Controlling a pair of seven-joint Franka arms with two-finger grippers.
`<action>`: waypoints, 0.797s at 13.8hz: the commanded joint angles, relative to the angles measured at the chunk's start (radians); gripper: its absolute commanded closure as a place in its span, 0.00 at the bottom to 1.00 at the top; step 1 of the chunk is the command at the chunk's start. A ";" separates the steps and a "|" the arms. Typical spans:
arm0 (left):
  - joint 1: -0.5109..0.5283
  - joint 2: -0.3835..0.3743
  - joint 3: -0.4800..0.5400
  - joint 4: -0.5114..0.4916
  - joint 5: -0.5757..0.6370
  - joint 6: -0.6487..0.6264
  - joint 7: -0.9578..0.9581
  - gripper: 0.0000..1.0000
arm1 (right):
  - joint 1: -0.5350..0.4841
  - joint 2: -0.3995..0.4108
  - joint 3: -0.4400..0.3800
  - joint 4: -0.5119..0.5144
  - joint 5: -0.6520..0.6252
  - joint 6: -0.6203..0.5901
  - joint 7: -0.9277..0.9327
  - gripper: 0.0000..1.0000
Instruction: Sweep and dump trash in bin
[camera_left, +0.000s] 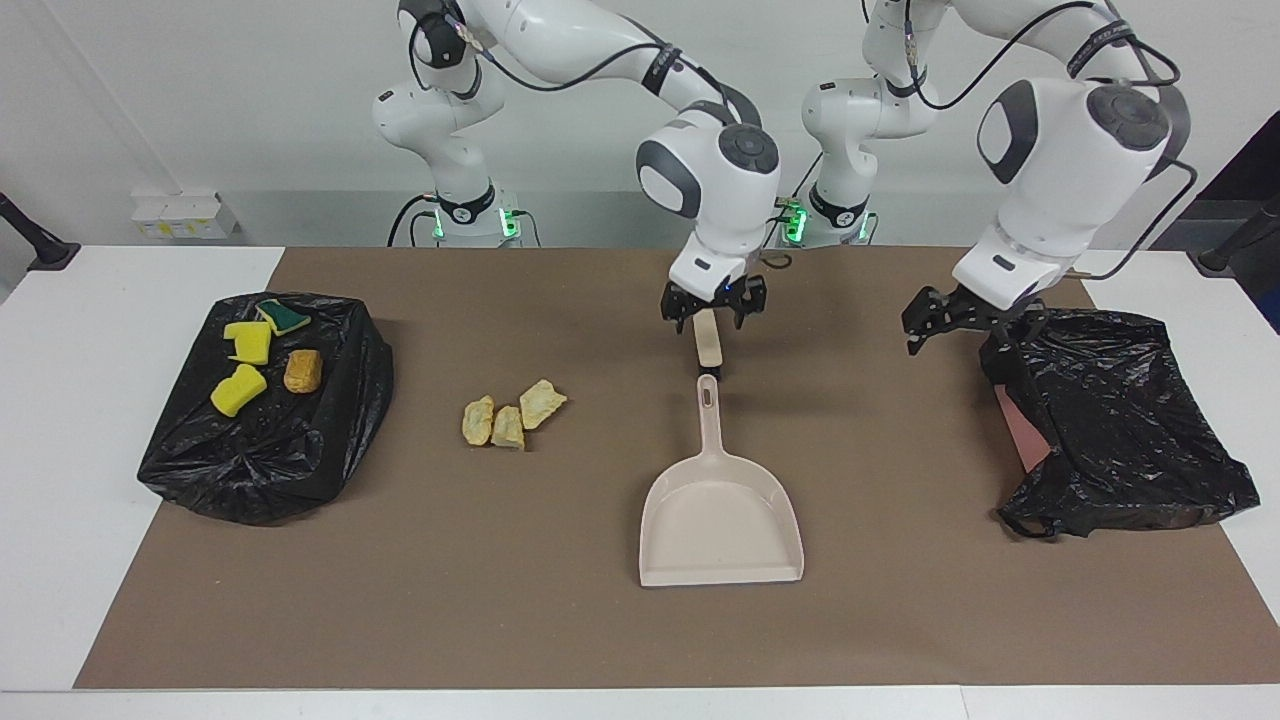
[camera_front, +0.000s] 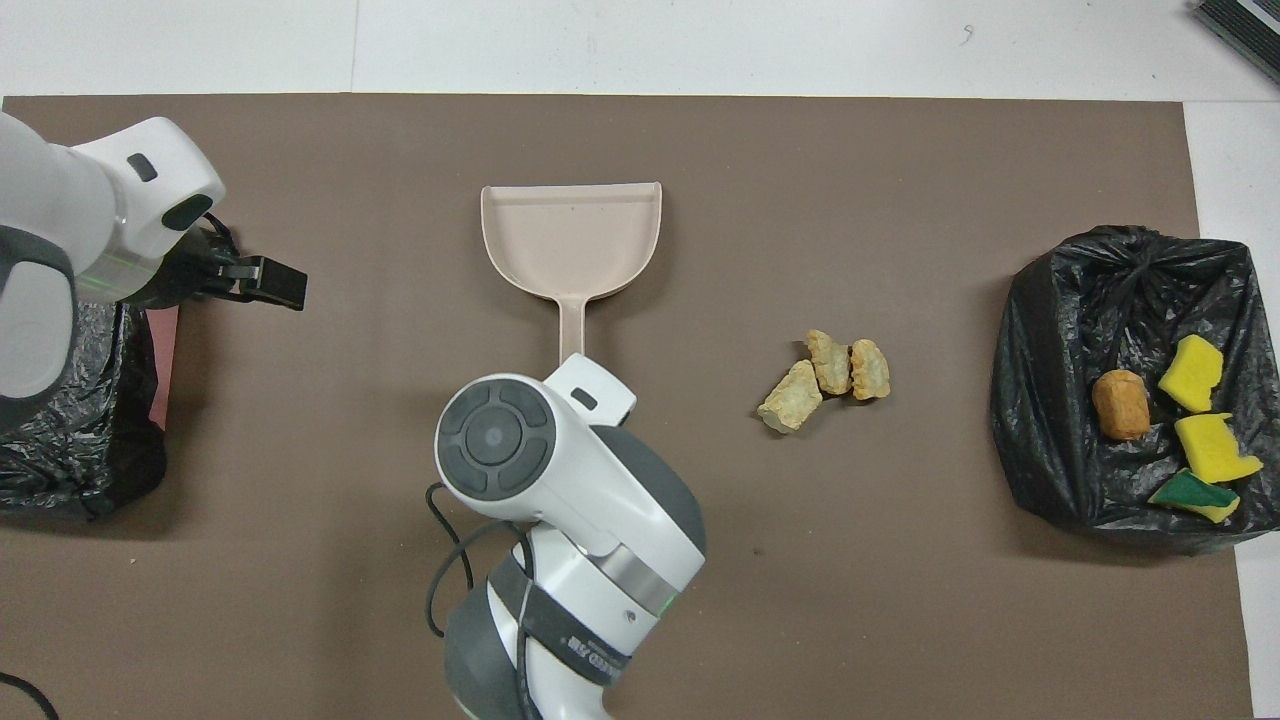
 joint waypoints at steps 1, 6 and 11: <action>-0.072 0.008 0.011 -0.034 0.006 0.078 -0.093 0.00 | 0.026 -0.167 0.010 -0.301 0.064 0.155 0.017 0.00; -0.222 0.098 0.013 -0.062 0.014 0.179 -0.339 0.00 | 0.114 -0.238 0.010 -0.494 0.164 0.302 0.064 0.00; -0.298 0.144 0.013 -0.120 0.016 0.339 -0.471 0.00 | 0.149 -0.266 0.014 -0.558 0.200 0.314 0.074 0.00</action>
